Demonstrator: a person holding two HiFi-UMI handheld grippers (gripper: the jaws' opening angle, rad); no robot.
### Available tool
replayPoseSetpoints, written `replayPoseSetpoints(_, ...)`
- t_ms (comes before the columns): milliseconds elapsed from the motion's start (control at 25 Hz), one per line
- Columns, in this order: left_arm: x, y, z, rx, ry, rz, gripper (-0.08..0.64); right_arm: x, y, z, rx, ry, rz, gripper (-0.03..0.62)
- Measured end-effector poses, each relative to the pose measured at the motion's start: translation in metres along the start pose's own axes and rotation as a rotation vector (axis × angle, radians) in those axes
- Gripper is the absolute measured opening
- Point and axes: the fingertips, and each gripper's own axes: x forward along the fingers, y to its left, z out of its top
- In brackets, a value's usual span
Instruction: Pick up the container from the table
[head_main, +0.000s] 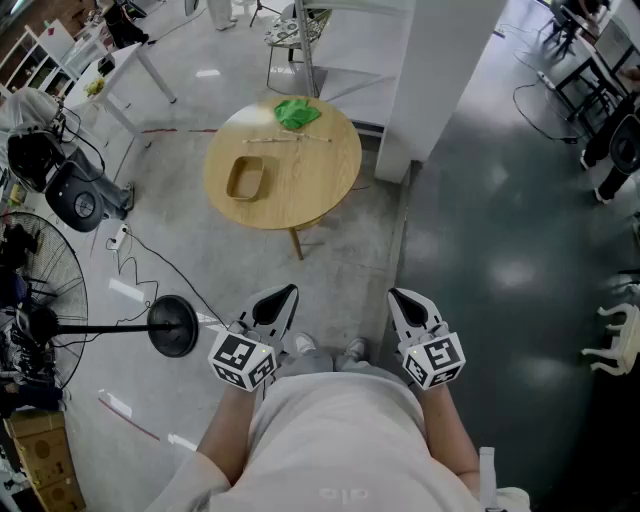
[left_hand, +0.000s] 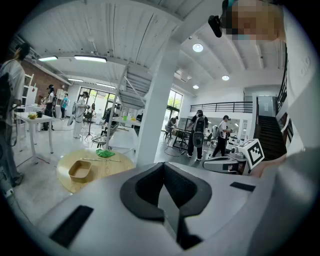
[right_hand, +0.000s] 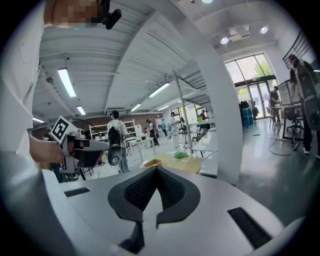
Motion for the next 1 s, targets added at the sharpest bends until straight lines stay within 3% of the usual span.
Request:
replayPoseSetpoints(480, -0.06, 0.091, -0.005, -0.046, -0.033, 0.043, 0.015, 0.091, 0.079, 0.018, -0.035, -0.004, 0.079, 0.025)
replayPoseSetpoints(720, -0.108, 0.151, -0.017, -0.063, -0.059, 0.126, 0.015, 0.151, 0.118, 0.021, -0.073, 0.016, 0.121, 0.025)
replayPoseSetpoints(1000, -0.128, 0.209, -0.02, -0.108, -0.066, 0.235, 0.015, 0.225, 0.149, 0.026, -0.116, 0.058, 0.231, 0.025)
